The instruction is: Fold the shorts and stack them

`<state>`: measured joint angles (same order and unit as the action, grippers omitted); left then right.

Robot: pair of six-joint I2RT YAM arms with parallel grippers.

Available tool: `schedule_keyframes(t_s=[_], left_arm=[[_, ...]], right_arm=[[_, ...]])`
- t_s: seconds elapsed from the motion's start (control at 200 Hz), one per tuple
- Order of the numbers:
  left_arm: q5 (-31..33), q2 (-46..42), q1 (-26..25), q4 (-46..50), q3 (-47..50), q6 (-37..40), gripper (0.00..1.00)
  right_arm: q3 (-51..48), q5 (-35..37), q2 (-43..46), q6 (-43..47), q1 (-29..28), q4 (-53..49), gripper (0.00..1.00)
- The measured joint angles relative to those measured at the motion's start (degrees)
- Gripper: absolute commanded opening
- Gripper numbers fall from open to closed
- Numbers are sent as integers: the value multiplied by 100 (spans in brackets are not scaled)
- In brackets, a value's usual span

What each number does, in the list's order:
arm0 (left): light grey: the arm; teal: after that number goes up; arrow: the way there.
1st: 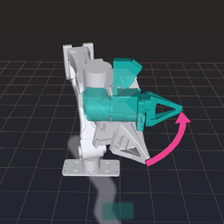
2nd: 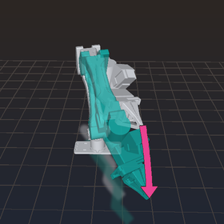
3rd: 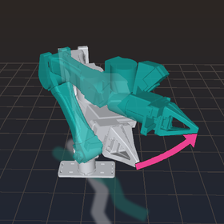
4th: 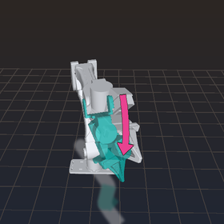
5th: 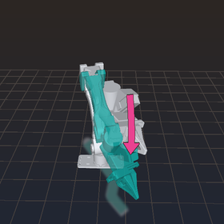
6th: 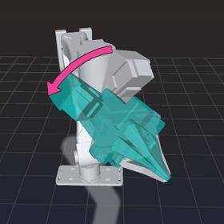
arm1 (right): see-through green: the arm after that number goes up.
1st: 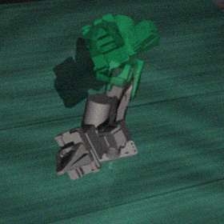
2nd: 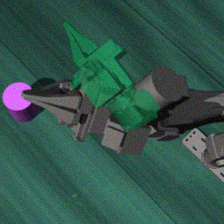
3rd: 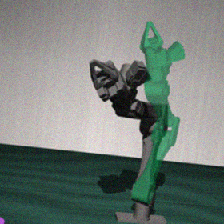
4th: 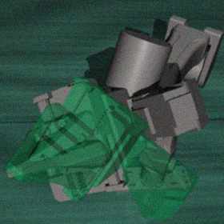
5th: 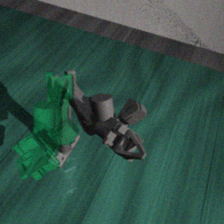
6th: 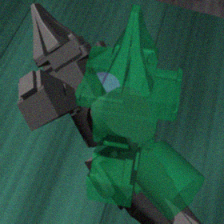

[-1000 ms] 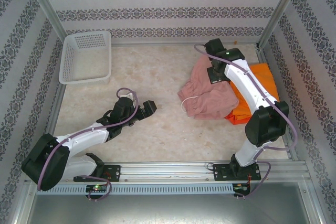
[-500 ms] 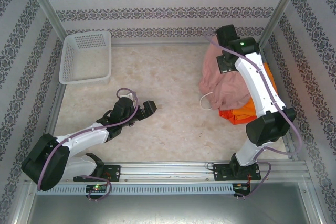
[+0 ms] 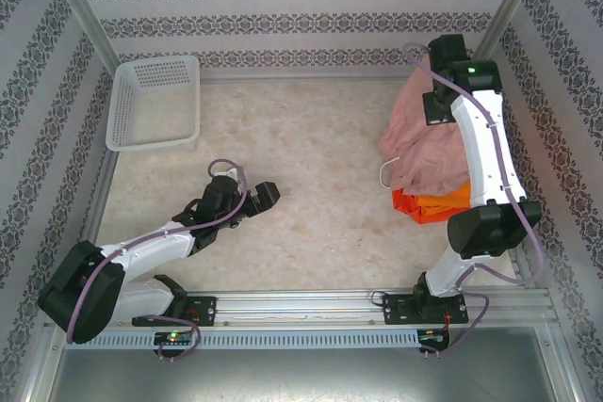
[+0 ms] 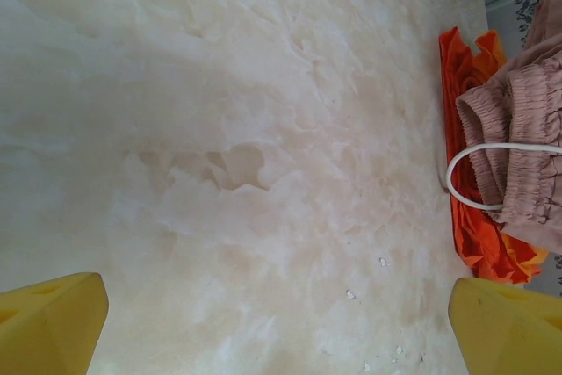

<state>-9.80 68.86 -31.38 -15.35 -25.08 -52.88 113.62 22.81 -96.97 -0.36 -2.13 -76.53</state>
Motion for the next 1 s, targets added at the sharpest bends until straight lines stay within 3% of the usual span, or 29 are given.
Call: schedule_keyframes(t_s=[0.565, 0.614, 0.669, 0.724, 0.754, 0.784, 0.909, 1.004], left_arm=[[-37, -385, 260, 431, 11, 122, 100], [-42, -413, 282, 474, 11, 151, 100], [-44, -448, 302, 520, 13, 170, 100], [-42, -490, 319, 555, 26, 179, 100], [-46, -509, 328, 562, 42, 188, 100], [-44, -527, 339, 575, 57, 192, 100], [-44, -605, 376, 599, 140, 195, 100], [-42, -678, 376, 597, 232, 195, 100]], right_arm=[[22, 87, -774, 492, 1115, 343, 3], [-24, 186, -828, 553, 1158, 472, 9], [-92, 358, -866, 625, 1185, 610, 26], [-105, 588, -916, 643, 1217, 719, 48], [-103, 702, -942, 656, 1246, 780, 70], [-90, 787, -975, 627, 1285, 824, 80], [13, 750, -1027, 391, 1438, 815, 90], [42, 201, -881, 79, 1469, 826, 93]])
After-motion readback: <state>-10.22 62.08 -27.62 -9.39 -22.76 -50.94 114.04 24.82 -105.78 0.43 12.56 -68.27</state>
